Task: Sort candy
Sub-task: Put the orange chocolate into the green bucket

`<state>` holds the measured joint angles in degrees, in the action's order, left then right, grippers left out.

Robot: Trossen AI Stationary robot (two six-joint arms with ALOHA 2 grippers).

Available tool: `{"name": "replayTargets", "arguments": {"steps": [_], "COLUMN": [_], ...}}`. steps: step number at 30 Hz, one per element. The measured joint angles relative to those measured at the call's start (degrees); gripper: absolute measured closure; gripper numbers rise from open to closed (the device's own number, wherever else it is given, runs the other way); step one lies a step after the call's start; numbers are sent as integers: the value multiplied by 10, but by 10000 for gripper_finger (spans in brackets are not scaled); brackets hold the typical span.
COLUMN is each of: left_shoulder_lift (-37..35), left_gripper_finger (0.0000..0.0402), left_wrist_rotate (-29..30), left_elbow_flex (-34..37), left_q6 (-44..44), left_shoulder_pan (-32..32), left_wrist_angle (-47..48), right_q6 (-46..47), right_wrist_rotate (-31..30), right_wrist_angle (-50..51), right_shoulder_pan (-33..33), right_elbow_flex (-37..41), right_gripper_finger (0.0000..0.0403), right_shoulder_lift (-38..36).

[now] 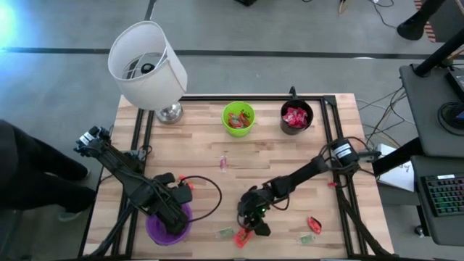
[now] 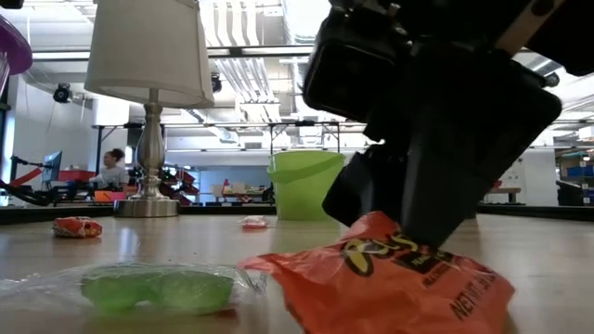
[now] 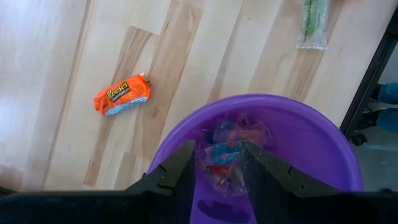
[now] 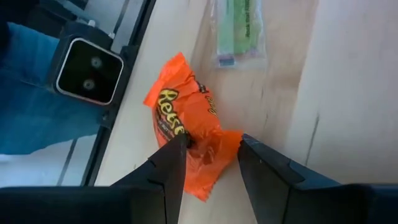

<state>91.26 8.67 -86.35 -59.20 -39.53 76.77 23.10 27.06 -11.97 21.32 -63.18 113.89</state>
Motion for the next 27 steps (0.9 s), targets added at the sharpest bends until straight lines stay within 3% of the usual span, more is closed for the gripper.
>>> {"name": "replayTargets", "arguments": {"steps": [5,14,21,27], "left_shoulder_lift": [0,0,0,0], "left_gripper_finger": [293,293,293,293], "left_wrist_rotate": [6,15,14,10], "left_elbow_flex": [0,0,0,0], "left_q6": [0,2,-5,-24], "left_shoulder_pan": [0,0,0,0], "left_wrist_angle": [-1,-1,-2,-3], "right_q6": [-3,-10,5,-11], "right_wrist_rotate": [2,3,2,-16], "right_wrist_angle": [19,38,52,122], "right_shoulder_pan": [0,0,0,0], "right_elbow_flex": [-24,-29,-29,-29], "right_gripper_finger": [279,387,394,394], "right_shoulder_lift": [13,13,-6,-73]}}
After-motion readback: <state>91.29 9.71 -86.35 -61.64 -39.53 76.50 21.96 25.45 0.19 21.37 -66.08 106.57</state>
